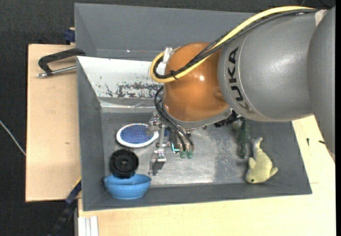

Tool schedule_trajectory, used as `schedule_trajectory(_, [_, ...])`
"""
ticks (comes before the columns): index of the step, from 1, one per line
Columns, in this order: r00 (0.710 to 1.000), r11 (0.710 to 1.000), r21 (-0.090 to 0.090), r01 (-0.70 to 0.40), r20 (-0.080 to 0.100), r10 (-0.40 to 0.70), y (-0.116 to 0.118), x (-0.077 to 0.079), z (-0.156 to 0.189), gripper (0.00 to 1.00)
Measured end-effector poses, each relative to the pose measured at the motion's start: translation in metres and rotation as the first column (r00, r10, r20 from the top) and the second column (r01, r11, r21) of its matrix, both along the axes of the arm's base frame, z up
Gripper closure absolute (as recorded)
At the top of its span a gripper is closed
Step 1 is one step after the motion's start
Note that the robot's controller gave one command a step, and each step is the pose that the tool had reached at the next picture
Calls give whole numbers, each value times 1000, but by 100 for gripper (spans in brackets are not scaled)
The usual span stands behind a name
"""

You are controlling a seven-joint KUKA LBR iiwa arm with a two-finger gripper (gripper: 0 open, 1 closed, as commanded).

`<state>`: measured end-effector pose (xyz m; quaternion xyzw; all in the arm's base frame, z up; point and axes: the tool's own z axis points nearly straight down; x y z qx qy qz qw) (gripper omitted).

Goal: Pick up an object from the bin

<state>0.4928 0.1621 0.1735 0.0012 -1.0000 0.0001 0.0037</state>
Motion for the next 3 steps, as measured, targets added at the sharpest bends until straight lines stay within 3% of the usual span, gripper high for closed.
schedule_trajectory(1, [988, 989, 7, -145, 46, 145, -19, 68, -82, 0])
schedule_trajectory(2, [988, 989, 8, -145, 47, 144, -19, 69, -84, 100])
schedule_trajectory(3, [917, 917, -1, -398, 20, 398, -4, 69, 56, 100])
